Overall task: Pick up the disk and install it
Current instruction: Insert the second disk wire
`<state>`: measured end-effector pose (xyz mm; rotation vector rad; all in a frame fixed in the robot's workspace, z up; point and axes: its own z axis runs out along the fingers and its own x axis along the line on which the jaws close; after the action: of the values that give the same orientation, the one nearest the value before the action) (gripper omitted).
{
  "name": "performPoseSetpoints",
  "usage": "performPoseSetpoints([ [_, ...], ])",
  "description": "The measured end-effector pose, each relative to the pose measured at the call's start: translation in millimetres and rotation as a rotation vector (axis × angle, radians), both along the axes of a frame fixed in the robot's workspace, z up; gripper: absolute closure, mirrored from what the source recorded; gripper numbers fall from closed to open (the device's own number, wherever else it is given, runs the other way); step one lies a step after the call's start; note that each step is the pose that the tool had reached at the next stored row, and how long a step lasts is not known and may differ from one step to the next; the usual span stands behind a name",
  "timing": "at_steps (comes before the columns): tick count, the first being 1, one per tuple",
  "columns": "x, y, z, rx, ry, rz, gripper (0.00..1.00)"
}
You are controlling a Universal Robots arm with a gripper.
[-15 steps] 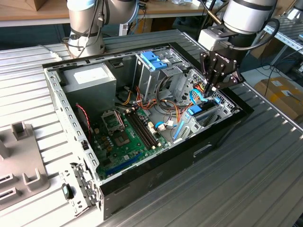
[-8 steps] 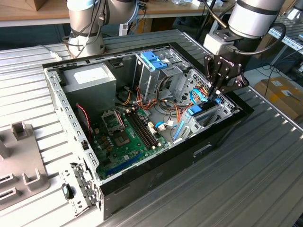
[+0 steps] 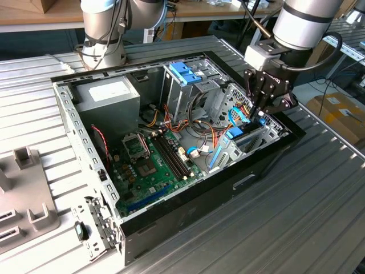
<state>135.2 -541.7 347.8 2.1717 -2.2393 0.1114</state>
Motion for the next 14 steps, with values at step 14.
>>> performPoseSetpoints([
  [14, -0.2, -1.0, -2.2, 0.0003, 0.0000, 0.023, 0.84],
])
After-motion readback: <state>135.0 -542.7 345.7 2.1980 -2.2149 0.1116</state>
